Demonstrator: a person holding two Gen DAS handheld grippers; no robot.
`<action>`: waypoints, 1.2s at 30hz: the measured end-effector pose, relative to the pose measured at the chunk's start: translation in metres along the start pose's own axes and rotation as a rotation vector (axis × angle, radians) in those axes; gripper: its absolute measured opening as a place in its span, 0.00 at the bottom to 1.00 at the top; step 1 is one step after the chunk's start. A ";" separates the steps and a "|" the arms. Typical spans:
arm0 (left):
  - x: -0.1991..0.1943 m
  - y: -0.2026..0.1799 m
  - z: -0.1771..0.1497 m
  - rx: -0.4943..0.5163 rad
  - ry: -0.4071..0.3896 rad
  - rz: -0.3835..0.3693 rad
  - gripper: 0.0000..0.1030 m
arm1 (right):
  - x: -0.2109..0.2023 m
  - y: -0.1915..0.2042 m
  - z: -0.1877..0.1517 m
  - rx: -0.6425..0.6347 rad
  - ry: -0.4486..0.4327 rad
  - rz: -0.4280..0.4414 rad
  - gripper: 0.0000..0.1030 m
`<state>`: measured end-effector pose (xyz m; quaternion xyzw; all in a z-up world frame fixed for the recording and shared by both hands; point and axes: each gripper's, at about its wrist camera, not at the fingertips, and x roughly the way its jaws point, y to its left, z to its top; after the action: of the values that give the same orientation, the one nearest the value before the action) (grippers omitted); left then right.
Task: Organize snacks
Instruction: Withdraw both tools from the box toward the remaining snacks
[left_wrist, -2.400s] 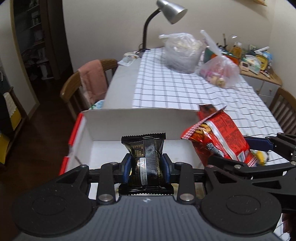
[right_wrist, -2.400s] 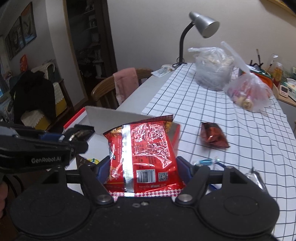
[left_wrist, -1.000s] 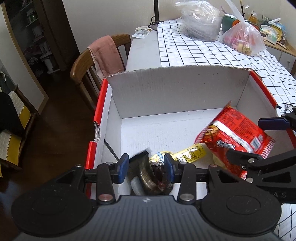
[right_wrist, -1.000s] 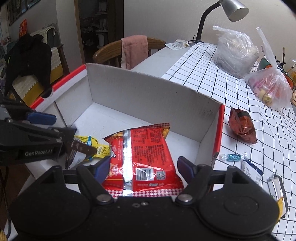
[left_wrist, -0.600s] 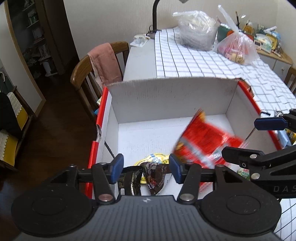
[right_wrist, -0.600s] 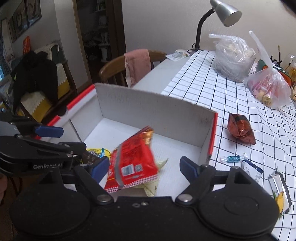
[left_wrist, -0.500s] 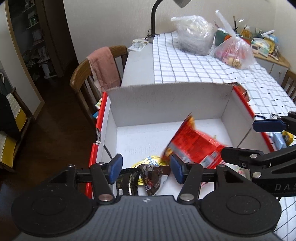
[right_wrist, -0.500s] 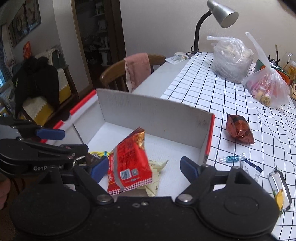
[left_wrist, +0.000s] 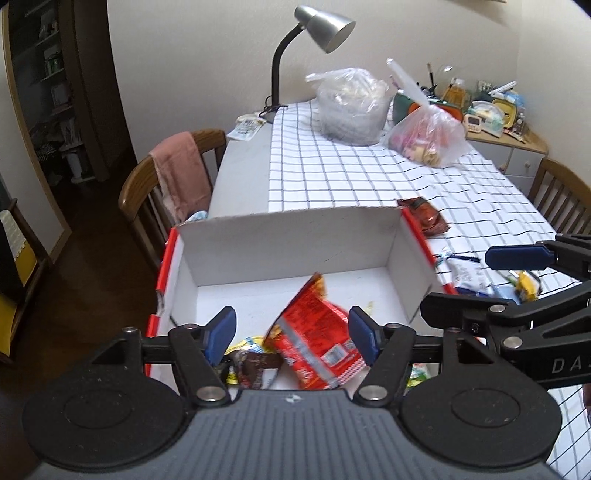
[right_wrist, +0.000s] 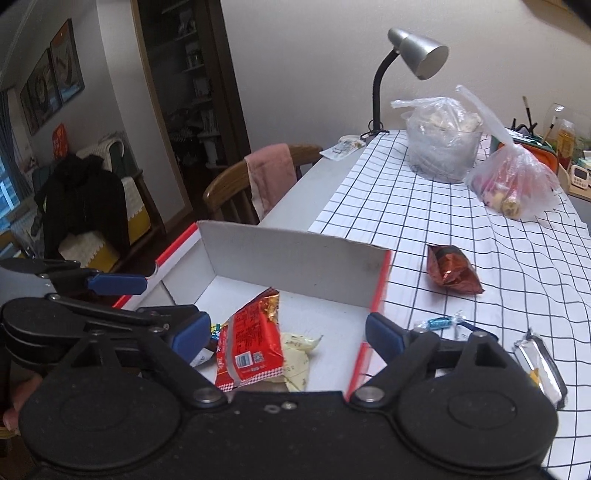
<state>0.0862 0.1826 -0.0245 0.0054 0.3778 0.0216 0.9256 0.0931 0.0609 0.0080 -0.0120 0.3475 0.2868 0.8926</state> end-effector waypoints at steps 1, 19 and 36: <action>-0.002 -0.004 0.001 0.003 -0.005 -0.004 0.66 | -0.004 -0.004 -0.001 0.005 -0.005 0.002 0.89; -0.003 -0.110 0.009 0.014 -0.017 -0.087 0.72 | -0.072 -0.100 -0.028 0.088 -0.073 -0.002 1.00; 0.041 -0.212 0.000 0.010 0.042 -0.098 0.72 | -0.090 -0.221 -0.058 0.096 -0.007 -0.113 1.00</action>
<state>0.1231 -0.0277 -0.0591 -0.0088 0.3972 -0.0255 0.9173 0.1190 -0.1824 -0.0186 0.0123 0.3566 0.2190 0.9081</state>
